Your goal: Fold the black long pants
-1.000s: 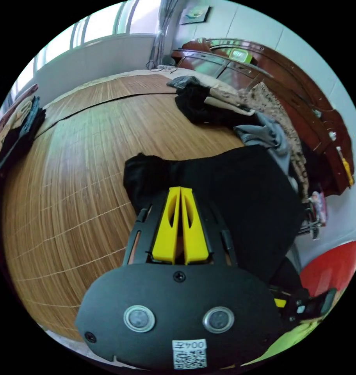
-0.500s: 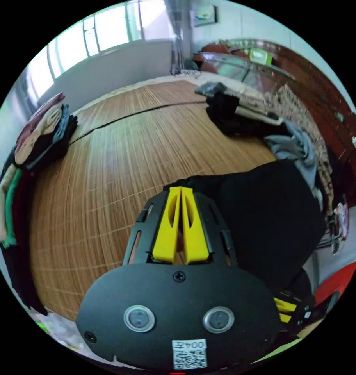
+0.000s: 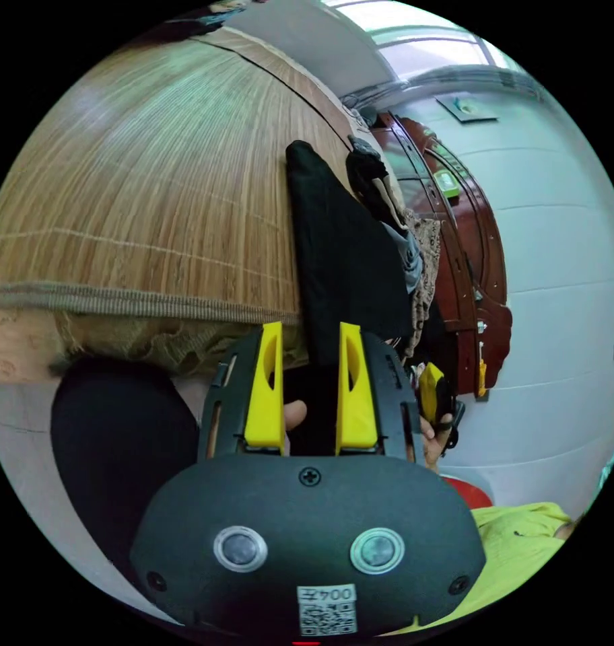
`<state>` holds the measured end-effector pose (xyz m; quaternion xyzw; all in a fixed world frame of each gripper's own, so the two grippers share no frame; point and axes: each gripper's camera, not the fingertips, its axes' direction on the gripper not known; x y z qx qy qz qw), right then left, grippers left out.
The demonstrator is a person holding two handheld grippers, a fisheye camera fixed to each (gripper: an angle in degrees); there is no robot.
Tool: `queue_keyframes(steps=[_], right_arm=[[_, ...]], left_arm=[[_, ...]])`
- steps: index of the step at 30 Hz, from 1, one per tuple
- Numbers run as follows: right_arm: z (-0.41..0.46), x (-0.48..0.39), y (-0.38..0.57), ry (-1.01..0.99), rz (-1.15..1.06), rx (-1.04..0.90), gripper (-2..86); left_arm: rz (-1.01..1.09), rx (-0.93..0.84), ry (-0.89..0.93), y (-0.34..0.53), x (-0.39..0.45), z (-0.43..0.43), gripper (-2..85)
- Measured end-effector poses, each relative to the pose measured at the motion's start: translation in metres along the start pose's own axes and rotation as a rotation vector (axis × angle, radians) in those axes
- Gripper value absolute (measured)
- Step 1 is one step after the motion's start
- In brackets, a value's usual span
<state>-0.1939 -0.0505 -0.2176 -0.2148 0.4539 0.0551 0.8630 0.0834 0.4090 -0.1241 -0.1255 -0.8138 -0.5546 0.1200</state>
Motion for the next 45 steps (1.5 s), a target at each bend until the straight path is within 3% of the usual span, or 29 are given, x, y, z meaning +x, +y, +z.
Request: queue_keyframes(steps=[5, 11, 18, 29, 39, 45], right_arm=[[-0.008, 0.024, -0.01, -0.01, 0.043, -0.017, -0.6], [-0.023, 0.054, -0.019, -0.04, 0.133, -0.003, -0.7], [-0.028, 0.07, -0.027, -0.031, 0.16, -0.021, -0.7], [-0.021, 0.08, -0.037, 0.023, 0.17, -0.036, -0.7], [-0.008, 0.081, -0.042, 0.041, 0.169, -0.046, 0.4], [0.003, 0.087, -0.046, 0.064, 0.231, -0.049, 11.2]], left_arm=[[-0.012, 0.015, -0.009, -0.012, -0.009, -0.029, 11.5], [-0.022, -0.078, 0.103, -0.022, -0.025, -0.047, 13.6], [-0.121, -0.018, 0.302, -0.029, -0.069, -0.079, 13.1], [-0.234, 0.005, 0.324, -0.03, -0.074, -0.126, 11.6], [-0.162, -0.064, 0.38, -0.038, -0.051, -0.132, 10.0], [-0.083, -0.039, 0.252, -0.039, -0.014, -0.15, 4.3]])
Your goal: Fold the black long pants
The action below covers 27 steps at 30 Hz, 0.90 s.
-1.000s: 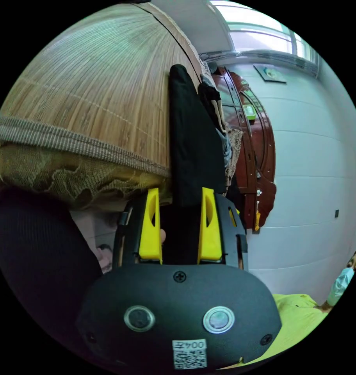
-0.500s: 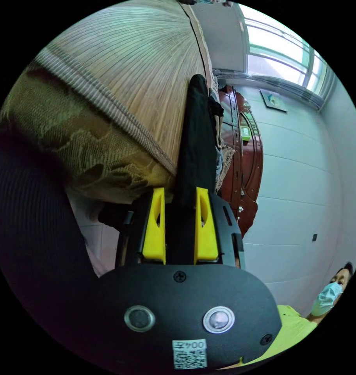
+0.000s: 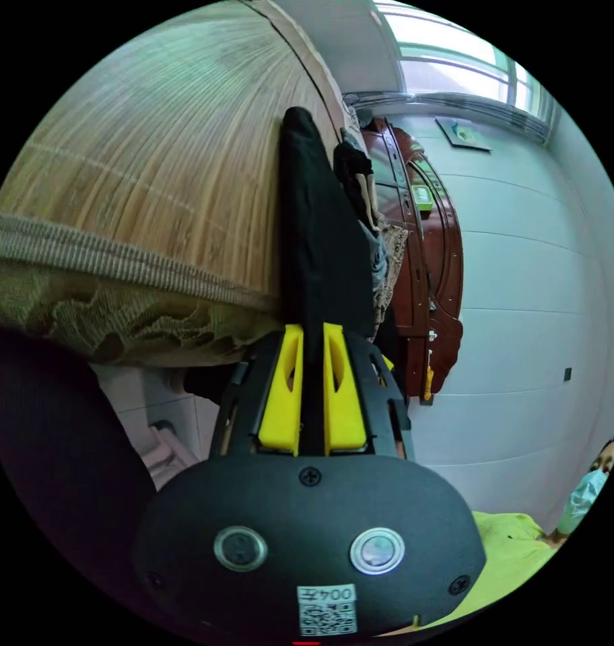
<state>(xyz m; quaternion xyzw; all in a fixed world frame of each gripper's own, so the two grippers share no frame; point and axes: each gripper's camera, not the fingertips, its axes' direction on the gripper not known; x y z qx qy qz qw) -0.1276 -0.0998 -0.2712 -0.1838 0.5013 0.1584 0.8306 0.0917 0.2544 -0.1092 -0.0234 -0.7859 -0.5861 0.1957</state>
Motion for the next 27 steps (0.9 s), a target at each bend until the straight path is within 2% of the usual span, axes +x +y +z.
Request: queue_keyframes(steps=[9, 13, 19, 24, 27], right_arm=[[0.017, -0.004, -0.001, 0.024, 0.053, 0.045, 11.8], [0.035, -0.022, -0.002, 0.106, -0.001, 0.03, 12.2], [0.105, -0.073, -0.012, 0.24, -0.243, -0.114, 14.3], [0.173, -0.083, -0.027, 0.244, -0.248, -0.211, 15.8], [0.205, -0.08, -0.031, 0.229, -0.217, -0.283, 15.6]], left_arm=[[0.015, 0.071, -0.142, -0.015, 0.011, -0.061, 2.1], [0.024, 0.111, -0.211, -0.016, 0.006, -0.093, 2.1], [0.002, 0.189, -0.263, 0.017, -0.011, -0.138, 3.6], [0.025, 0.271, -0.149, 0.057, -0.022, -0.162, 6.7], [0.092, 0.345, -0.165, 0.08, -0.01, -0.189, 8.7]])
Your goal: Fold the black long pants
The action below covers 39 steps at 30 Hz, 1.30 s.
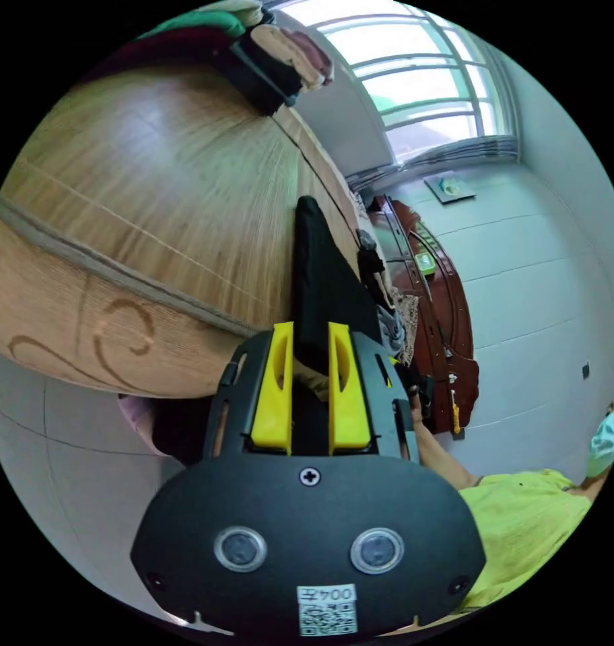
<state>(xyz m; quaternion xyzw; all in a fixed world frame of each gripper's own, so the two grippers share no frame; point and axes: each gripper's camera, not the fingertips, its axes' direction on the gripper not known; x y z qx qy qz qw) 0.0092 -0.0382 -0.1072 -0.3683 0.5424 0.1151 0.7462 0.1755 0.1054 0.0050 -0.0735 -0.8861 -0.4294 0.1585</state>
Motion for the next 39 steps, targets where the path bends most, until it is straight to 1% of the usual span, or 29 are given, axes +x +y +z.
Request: queue_keyframes(steps=[1, 3, 5, 9, 12, 14, 17, 19, 21, 23, 28, 30, 33, 35, 36, 37, 39], right_arm=[[0.006, -0.001, -0.002, -0.017, 0.002, 0.002, 15.1], [0.014, -0.003, -0.003, -0.045, 0.007, -0.016, 14.2], [0.022, -0.007, -0.004, -0.04, 0.008, -0.022, 13.6], [0.031, -0.015, -0.008, -0.027, 0.009, -0.038, 13.0], [0.038, -0.021, -0.011, -0.013, 0.019, -0.047, 12.5], [0.044, -0.026, -0.013, 0.003, 0.022, -0.049, 12.0], [0.051, -0.032, -0.014, 0.017, 0.02, -0.05, 11.1], [0.055, -0.035, -0.015, 0.027, 0.023, -0.047, 10.6], [0.06, -0.039, -0.015, 0.051, 0.025, -0.041, 10.0], [0.066, -0.048, -0.015, 0.093, 0.021, -0.03, 9.3], [0.084, -0.08, -0.02, 0.252, -0.064, -0.021, 7.9], [0.093, -0.092, -0.03, 0.269, -0.091, -0.035, 7.3], [0.125, -0.121, -0.058, 0.274, -0.168, -0.1, 7.5], [0.166, -0.158, -0.082, 0.309, -0.291, -0.17, 8.9], [0.176, -0.167, -0.088, 0.327, -0.314, -0.182, 9.4], [0.192, -0.182, -0.099, 0.376, -0.325, -0.188, 10.2], [0.197, -0.195, -0.112, 0.406, -0.276, -0.122, 10.9]], left_arm=[[0.029, 0.041, -0.036, 0.002, 0.005, -0.013, 9.4], [0.085, 0.07, -0.095, -0.002, 0.016, -0.021, 10.8], [0.137, 0.04, -0.153, -0.013, 0.027, -0.012, 12.4], [0.3, -0.169, -0.267, -0.045, 0.059, 0.056, 16.5], [0.347, -0.296, -0.245, -0.06, 0.074, 0.101, 17.4], [0.359, -0.35, -0.251, -0.064, 0.079, 0.121, 16.9], [0.369, -0.334, -0.28, -0.067, 0.086, 0.132, 15.3], [0.342, -0.311, -0.245, -0.066, 0.084, 0.132, 13.4], [0.328, -0.283, -0.257, -0.06, 0.083, 0.13, 10.8], [0.318, -0.274, -0.232, -0.053, 0.082, 0.131, 8.2], [0.345, -0.152, -0.292, -0.02, 0.094, 0.115, 3.6], [0.316, -0.091, -0.313, -0.005, 0.091, 0.098, 3.0], [0.176, 0.044, -0.325, 0.023, 0.07, 0.057, 2.9], [0.047, 0.16, -0.325, 0.044, 0.052, 0.029, 3.3], [-0.065, 0.24, -0.315, 0.06, 0.038, 0.013, 3.8], [-0.159, 0.32, -0.271, 0.077, 0.028, 0.001, 4.4], [-0.242, 0.397, -0.191, 0.099, 0.018, -0.006, 5.8]])
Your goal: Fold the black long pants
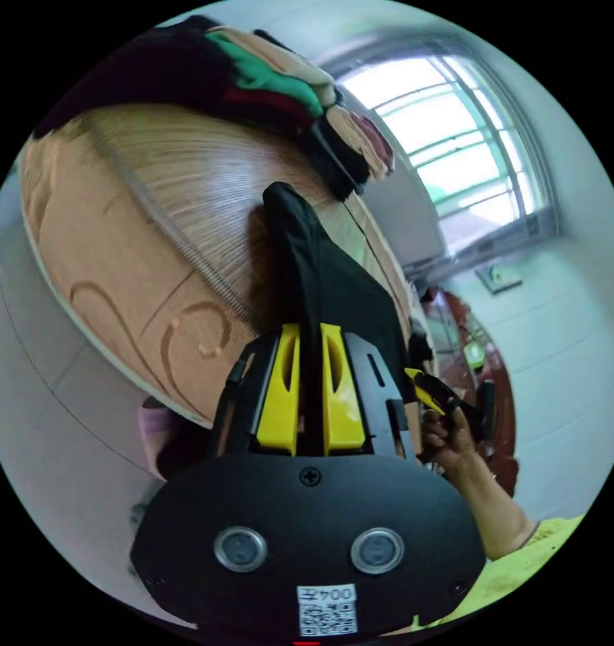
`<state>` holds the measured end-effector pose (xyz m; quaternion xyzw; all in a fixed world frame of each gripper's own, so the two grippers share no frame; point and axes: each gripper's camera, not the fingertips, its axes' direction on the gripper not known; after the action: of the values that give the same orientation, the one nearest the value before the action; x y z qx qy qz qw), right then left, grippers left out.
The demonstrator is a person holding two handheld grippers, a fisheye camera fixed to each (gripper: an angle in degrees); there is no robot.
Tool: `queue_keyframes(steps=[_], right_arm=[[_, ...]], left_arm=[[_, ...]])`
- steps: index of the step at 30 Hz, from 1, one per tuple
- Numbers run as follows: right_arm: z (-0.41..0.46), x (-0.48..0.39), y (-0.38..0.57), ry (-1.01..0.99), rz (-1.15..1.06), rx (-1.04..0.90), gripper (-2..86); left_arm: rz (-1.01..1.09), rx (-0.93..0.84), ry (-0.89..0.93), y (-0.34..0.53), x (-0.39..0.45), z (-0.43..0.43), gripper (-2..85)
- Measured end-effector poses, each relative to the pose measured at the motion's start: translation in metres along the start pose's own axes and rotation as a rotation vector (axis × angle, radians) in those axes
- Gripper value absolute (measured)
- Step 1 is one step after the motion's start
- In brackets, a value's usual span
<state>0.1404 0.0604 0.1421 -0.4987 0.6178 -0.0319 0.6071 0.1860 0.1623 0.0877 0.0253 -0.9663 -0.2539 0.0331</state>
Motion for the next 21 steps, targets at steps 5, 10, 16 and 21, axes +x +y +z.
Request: queue_keyframes(steps=[5, 10, 16, 21], right_arm=[[-0.017, 0.031, 0.034, -0.463, 0.169, 0.036, 12.1], [-0.006, 0.062, 0.095, -0.671, 0.283, -0.036, 12.5], [0.012, 0.07, 0.122, -0.695, 0.361, -0.124, 12.0], [-0.002, 0.069, 0.104, -0.648, 0.309, -0.08, 12.6]], left_arm=[[-0.039, 0.007, 0.203, 0.008, -0.024, -0.005, 10.9], [0.008, -0.004, 0.243, 0.01, -0.01, -0.007, 16.3], [0.096, -0.024, -0.085, 0.018, 0.031, 0.0, 11.3], [0.091, -0.082, -0.179, 0.011, 0.058, 0.003, 7.5]])
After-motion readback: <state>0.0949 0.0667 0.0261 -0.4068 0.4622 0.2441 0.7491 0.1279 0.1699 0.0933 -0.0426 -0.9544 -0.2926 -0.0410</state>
